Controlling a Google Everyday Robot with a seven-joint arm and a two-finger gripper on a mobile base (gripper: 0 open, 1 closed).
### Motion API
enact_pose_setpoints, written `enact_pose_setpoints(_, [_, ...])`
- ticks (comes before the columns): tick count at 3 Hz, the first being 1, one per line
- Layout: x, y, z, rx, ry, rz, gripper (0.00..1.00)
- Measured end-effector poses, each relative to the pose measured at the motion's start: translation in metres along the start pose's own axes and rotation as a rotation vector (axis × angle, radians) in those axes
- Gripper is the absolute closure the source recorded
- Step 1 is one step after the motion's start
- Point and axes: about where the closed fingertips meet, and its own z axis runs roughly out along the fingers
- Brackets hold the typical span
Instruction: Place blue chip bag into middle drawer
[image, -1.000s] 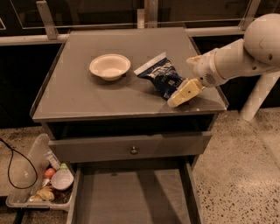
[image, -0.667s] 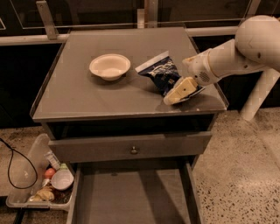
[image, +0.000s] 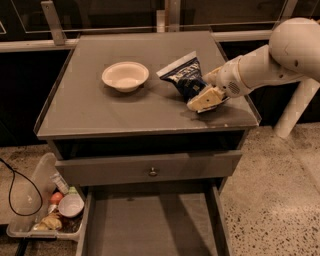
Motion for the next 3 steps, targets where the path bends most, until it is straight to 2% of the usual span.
enact_pose_setpoints(2, [0.0,0.0,0.0,0.0,0.0,0.0,0.88])
enact_pose_setpoints(3, [0.0002,-0.0001,0.0003,-0.001,0.003,-0.001,1.0])
